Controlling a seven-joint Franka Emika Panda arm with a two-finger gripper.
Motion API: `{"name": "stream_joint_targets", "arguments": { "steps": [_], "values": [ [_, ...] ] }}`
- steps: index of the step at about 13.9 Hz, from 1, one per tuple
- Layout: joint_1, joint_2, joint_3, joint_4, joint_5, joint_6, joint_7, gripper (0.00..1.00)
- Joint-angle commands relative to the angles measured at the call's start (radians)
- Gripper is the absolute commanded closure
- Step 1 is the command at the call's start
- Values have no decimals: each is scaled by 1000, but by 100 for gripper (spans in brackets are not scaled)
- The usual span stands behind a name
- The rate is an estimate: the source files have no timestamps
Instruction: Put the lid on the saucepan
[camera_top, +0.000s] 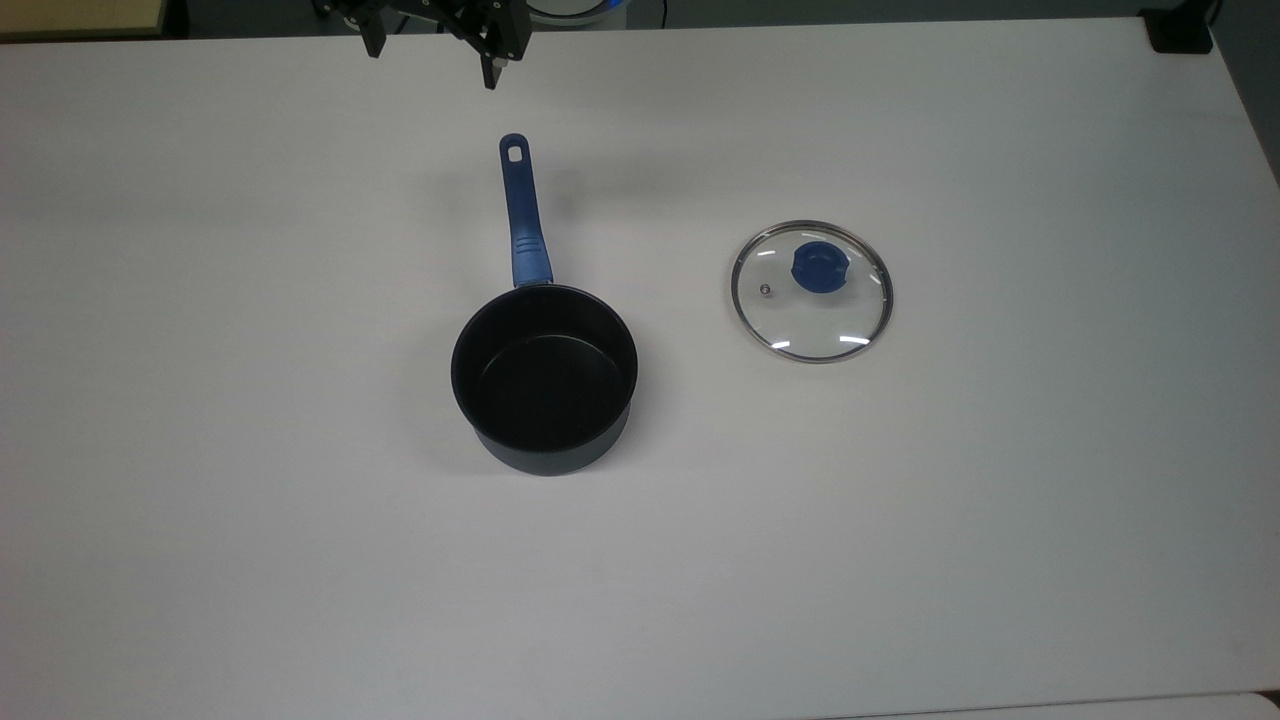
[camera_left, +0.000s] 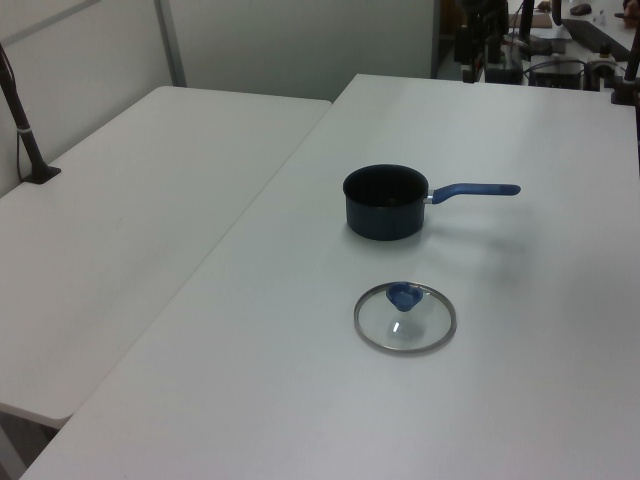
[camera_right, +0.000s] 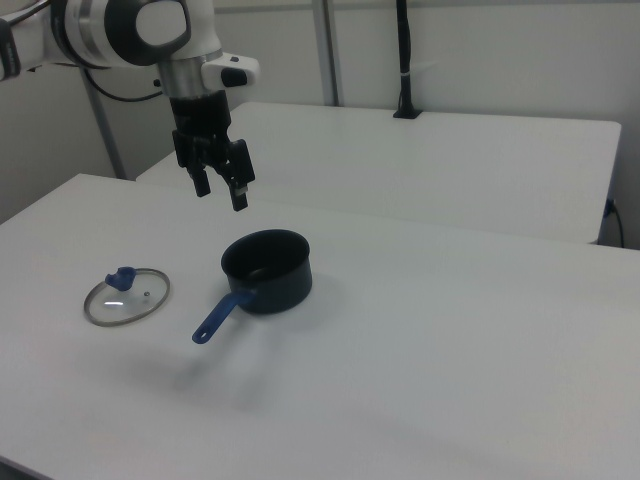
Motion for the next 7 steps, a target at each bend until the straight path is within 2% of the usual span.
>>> {"name": "stream_joint_targets", "arguments": {
  "steps": [1, 7],
  "values": [
    [27, -15, -19, -24, 19, 7, -22, 0],
    [23, -10, -21, -22, 43, 16, -22, 0]
  ]
}}
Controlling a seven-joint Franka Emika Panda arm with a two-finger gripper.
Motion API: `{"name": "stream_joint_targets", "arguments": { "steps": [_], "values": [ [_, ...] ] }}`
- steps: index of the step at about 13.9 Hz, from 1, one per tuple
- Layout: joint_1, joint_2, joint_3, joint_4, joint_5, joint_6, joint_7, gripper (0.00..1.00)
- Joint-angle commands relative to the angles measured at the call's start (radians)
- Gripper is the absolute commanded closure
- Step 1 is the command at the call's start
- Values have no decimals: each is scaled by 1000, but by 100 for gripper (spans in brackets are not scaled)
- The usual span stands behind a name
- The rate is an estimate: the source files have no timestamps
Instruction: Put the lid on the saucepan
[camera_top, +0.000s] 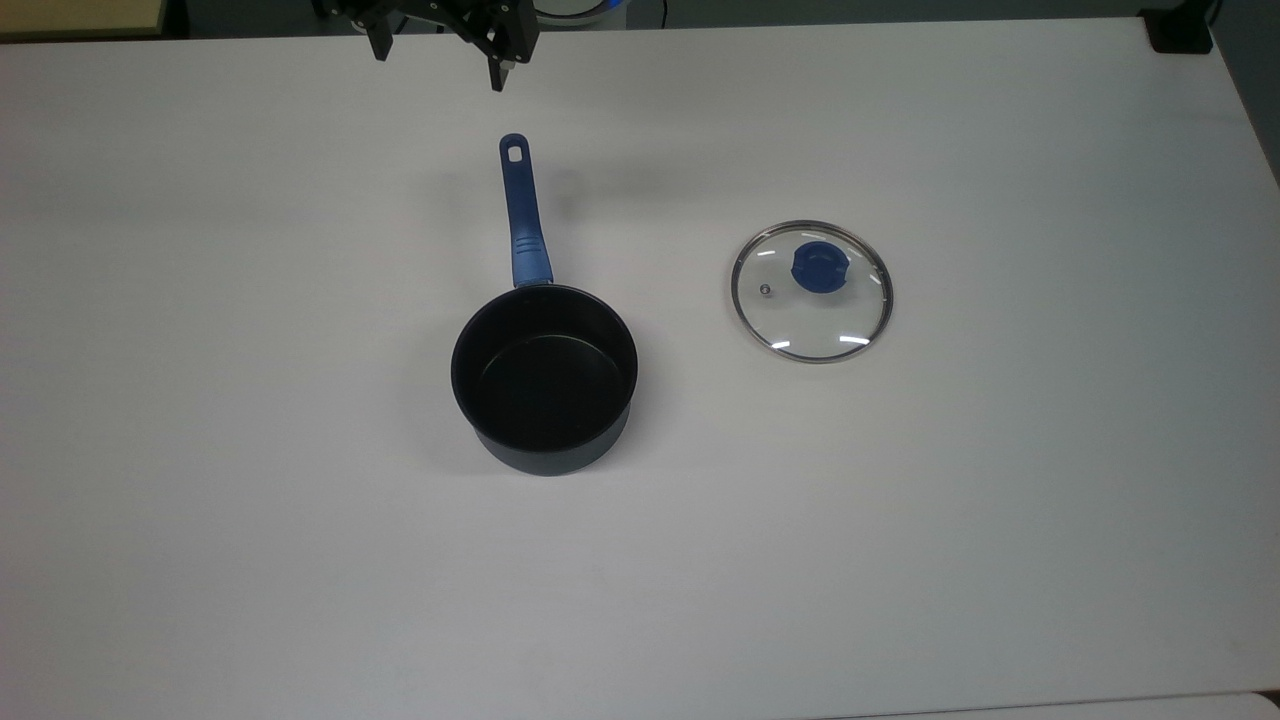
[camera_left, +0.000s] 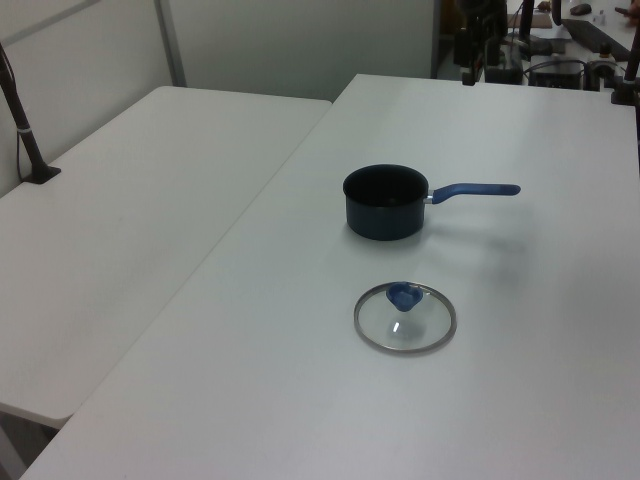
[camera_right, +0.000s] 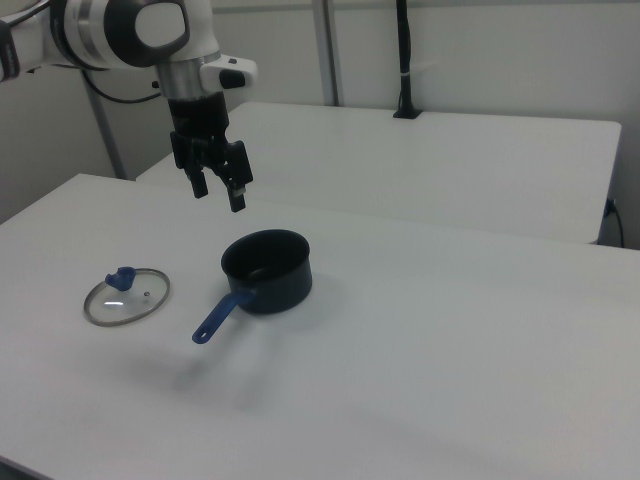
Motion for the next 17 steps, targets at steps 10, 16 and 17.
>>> {"name": "stream_joint_targets", "arguments": {
  "steps": [10, 16, 17],
  "values": [
    [56, 60, -14, 43, 78, 30, 7, 0],
    [208, 104, -14, 37, 88, 67, 88, 0],
    [244, 108, -14, 37, 113, 78, 125, 0]
  ]
}}
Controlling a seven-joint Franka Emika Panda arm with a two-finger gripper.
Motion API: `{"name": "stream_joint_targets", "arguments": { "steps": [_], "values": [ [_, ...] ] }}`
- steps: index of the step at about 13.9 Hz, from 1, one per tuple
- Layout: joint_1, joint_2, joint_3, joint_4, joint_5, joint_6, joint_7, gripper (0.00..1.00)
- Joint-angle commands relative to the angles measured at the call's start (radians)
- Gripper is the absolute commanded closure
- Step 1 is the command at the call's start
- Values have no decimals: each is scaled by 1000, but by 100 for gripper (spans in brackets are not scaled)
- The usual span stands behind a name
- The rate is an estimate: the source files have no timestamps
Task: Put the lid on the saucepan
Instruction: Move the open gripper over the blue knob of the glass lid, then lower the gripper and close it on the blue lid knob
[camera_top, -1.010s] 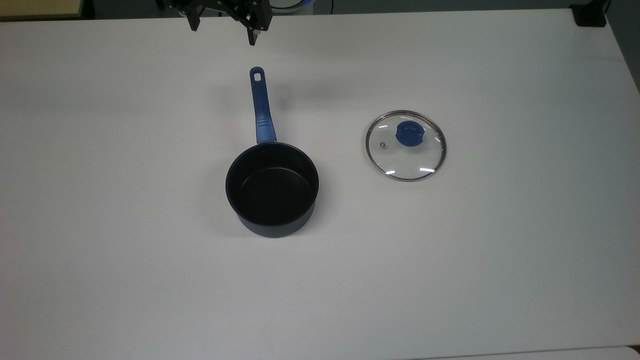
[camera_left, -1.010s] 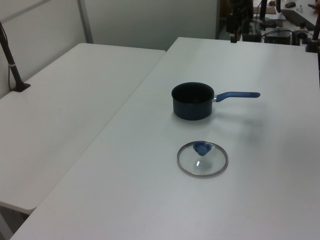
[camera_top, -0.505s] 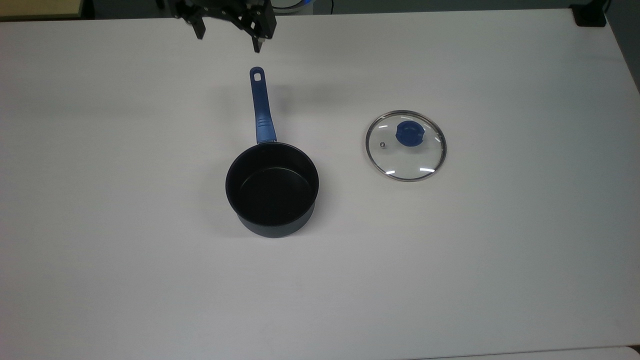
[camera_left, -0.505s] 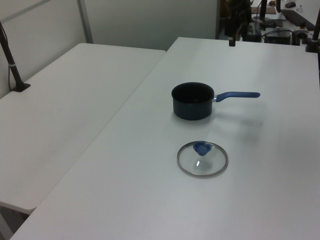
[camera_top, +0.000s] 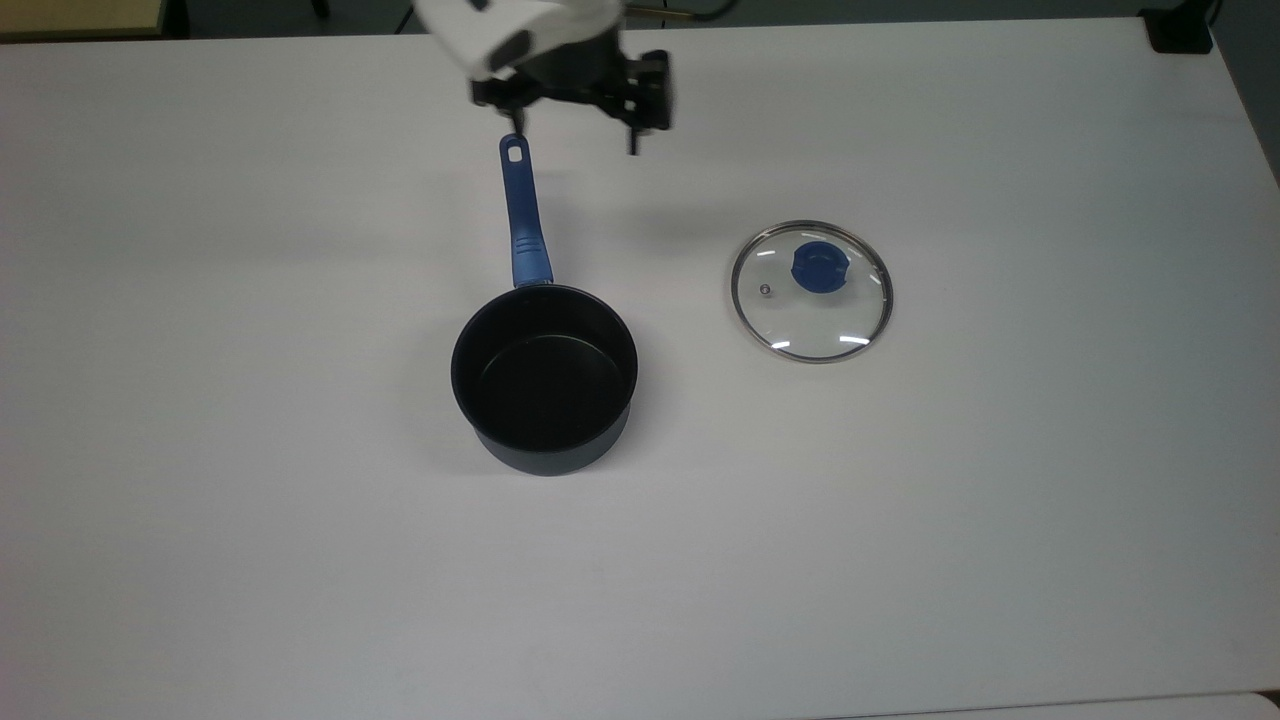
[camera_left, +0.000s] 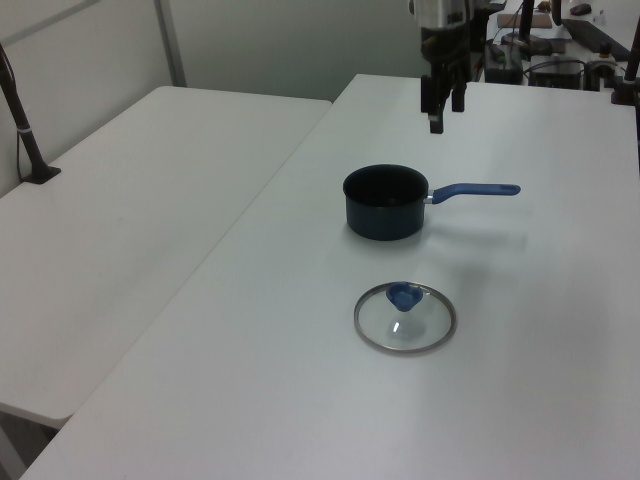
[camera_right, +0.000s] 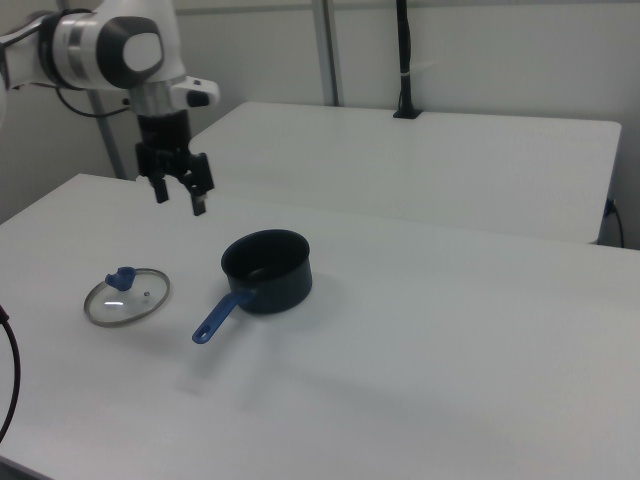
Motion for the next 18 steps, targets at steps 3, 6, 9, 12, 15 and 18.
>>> {"name": "stream_joint_targets", "arguments": {
  "steps": [3, 6, 9, 12, 15, 18],
  "values": [
    [160, 15, -11, -18, 69, 100, 140, 0],
    [261, 115, -11, -18, 60, 224, 242, 0],
    [314, 179, -13, -25, 57, 278, 260, 2],
    [363, 221, -13, -55, 55, 328, 260, 4],
    [361, 248, -13, -67, 55, 332, 260, 12],
    [352, 268, -17, -66, 55, 335, 266, 15]
  ]
}}
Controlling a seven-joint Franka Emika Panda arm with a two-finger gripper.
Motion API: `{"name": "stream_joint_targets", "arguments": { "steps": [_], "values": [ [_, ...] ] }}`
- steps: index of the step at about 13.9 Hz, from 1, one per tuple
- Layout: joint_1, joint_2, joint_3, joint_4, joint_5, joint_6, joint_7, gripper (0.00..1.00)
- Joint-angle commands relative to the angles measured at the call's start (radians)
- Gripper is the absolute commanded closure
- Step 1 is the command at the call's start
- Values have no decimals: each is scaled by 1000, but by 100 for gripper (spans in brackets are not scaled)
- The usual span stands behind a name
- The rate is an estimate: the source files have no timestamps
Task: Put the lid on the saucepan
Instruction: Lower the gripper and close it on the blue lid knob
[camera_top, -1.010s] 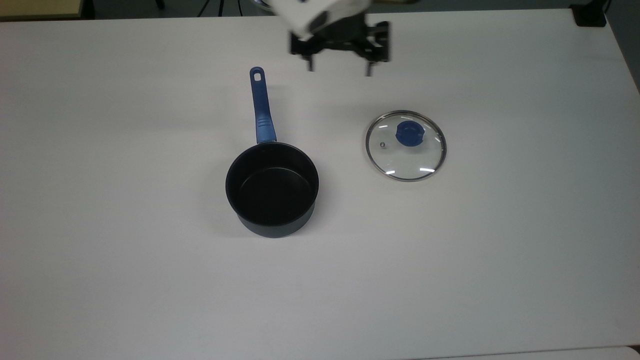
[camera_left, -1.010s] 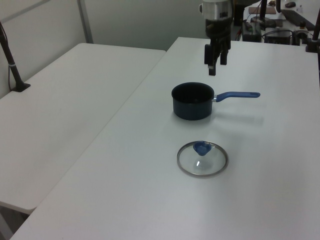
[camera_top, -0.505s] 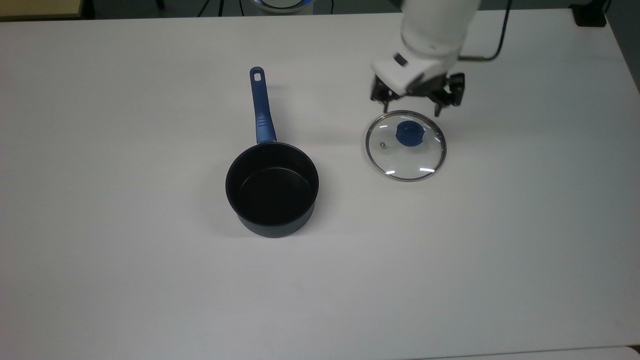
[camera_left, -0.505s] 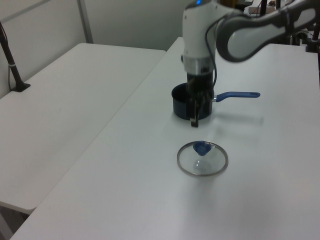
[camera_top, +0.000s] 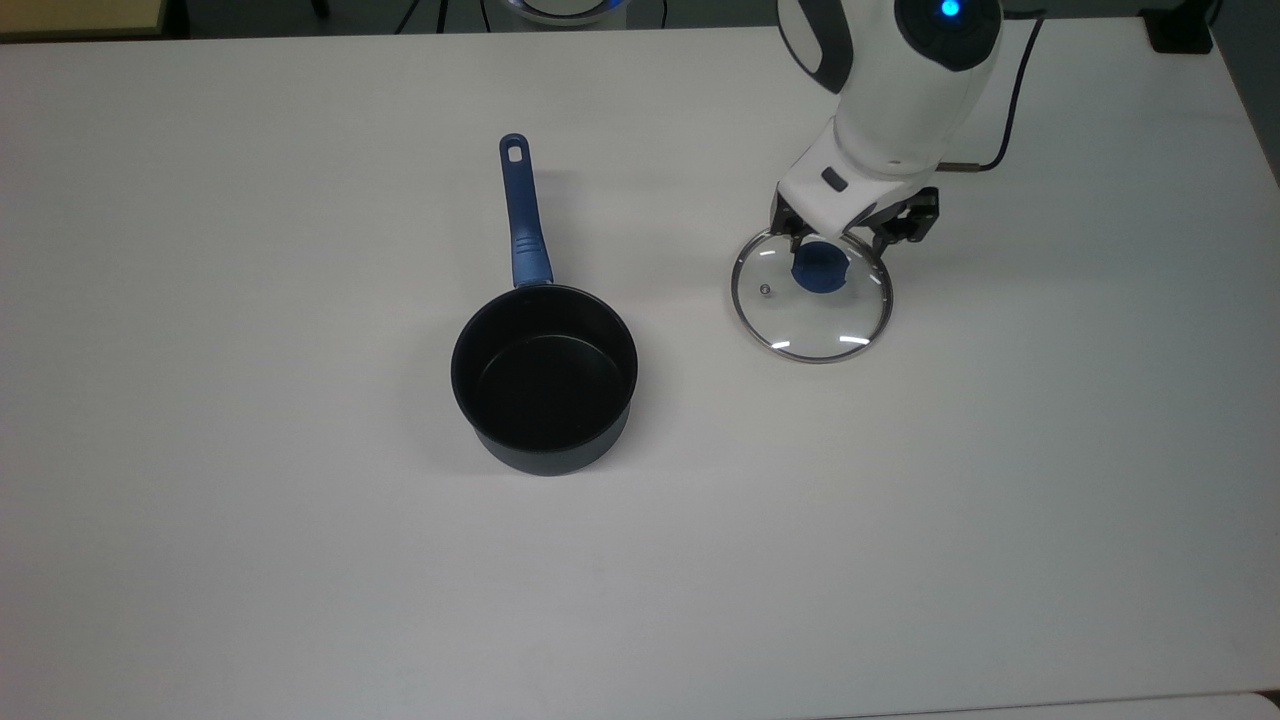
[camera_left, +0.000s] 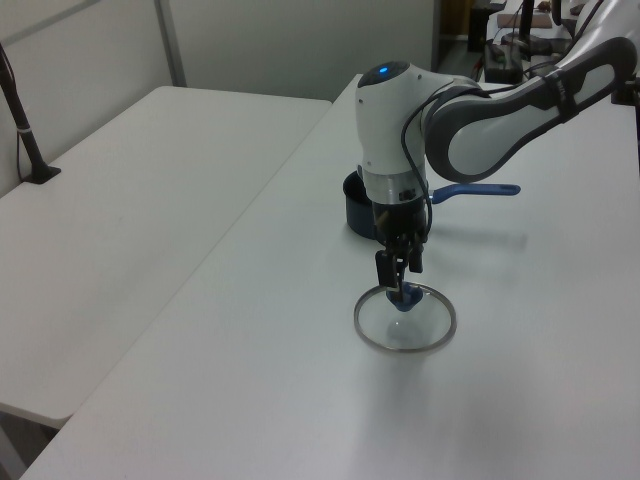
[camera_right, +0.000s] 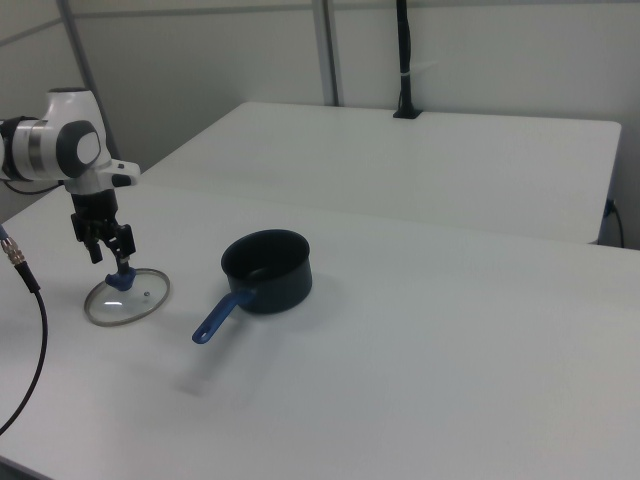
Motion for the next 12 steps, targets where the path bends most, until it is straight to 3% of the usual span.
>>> {"name": "stream_joint_targets", "arguments": {
  "steps": [1, 12],
  "values": [
    [0, 17, -13, -11, -2, 28, 25, 15],
    [2, 50, -16, -15, -48, 102, 75, 30]
  ]
}}
